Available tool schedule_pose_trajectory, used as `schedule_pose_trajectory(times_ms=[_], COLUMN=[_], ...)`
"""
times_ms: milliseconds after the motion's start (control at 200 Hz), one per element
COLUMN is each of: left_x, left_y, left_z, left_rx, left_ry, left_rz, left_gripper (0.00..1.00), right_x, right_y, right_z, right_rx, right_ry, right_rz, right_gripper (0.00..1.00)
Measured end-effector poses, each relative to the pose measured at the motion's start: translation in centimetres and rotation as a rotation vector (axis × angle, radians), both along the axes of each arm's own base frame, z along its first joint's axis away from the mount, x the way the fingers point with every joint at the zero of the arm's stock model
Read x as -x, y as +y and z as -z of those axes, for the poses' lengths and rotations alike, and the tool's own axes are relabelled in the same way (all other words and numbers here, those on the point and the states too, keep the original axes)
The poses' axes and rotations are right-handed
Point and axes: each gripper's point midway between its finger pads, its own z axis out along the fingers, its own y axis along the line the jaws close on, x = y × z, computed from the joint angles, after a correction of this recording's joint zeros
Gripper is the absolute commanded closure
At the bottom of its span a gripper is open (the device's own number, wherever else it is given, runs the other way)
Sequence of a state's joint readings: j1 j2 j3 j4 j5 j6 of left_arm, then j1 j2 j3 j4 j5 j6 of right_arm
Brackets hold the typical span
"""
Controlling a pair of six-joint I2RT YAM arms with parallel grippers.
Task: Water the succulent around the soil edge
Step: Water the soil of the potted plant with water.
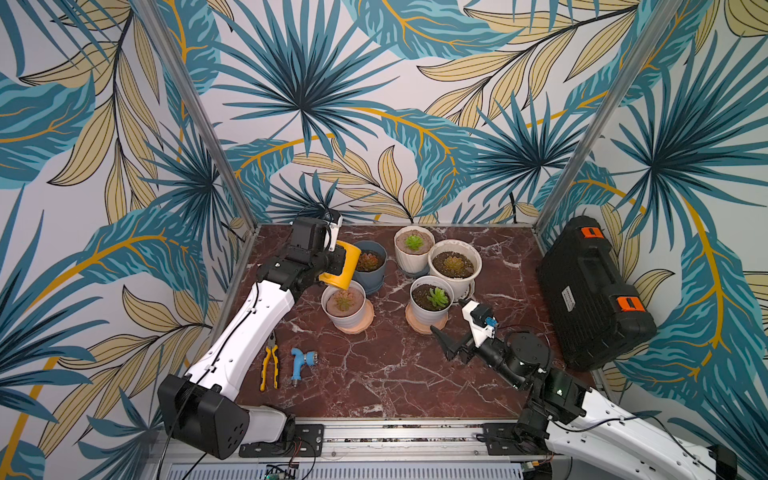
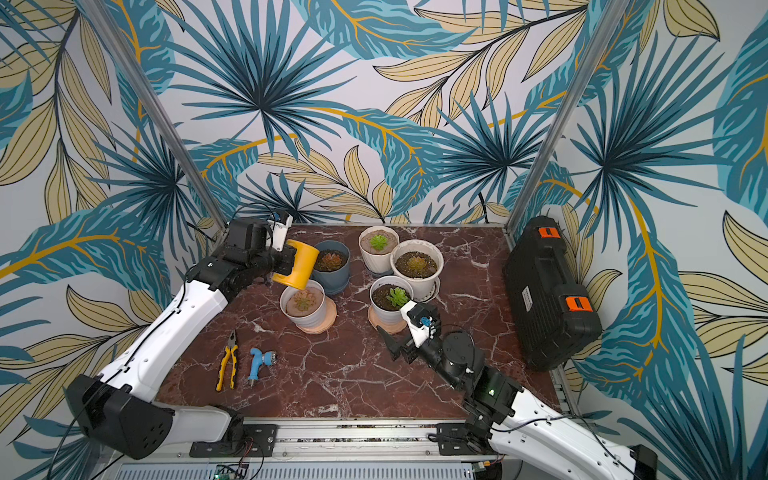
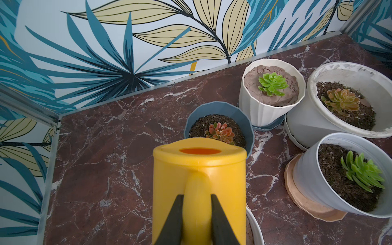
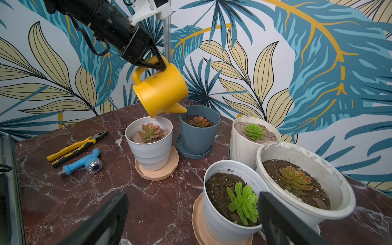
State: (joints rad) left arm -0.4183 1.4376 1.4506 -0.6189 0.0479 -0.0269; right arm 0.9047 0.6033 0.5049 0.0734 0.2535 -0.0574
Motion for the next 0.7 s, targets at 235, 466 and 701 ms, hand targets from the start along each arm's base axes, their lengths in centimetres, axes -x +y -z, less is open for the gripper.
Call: schedule_pose_trajectory(times_ms=[235,466,701], left_x=[0.3,0.5,0.7], left_y=[0.2,0.6,1.3], left_z=[0.3,0.9,1.0], left_rx=[-0.007,-0.028,-0.042], left_ry=[0.009,0.012,0.005], left_rz=[-0.003,-0.012,-0.028], left_gripper=[1.00,1.00,1.00], right_x=[0.0,0.0,0.0], right_y=[0.0,0.0,-0.1], right_z=[0.0,-0.1,-0.1], right_rx=[-0.001,-0.003,-0.003], right_ry=[-0.001,-0.002,-0.002], right_rz=[0.000,0.000,0.000], right_gripper=[0.00,0.00,0.01])
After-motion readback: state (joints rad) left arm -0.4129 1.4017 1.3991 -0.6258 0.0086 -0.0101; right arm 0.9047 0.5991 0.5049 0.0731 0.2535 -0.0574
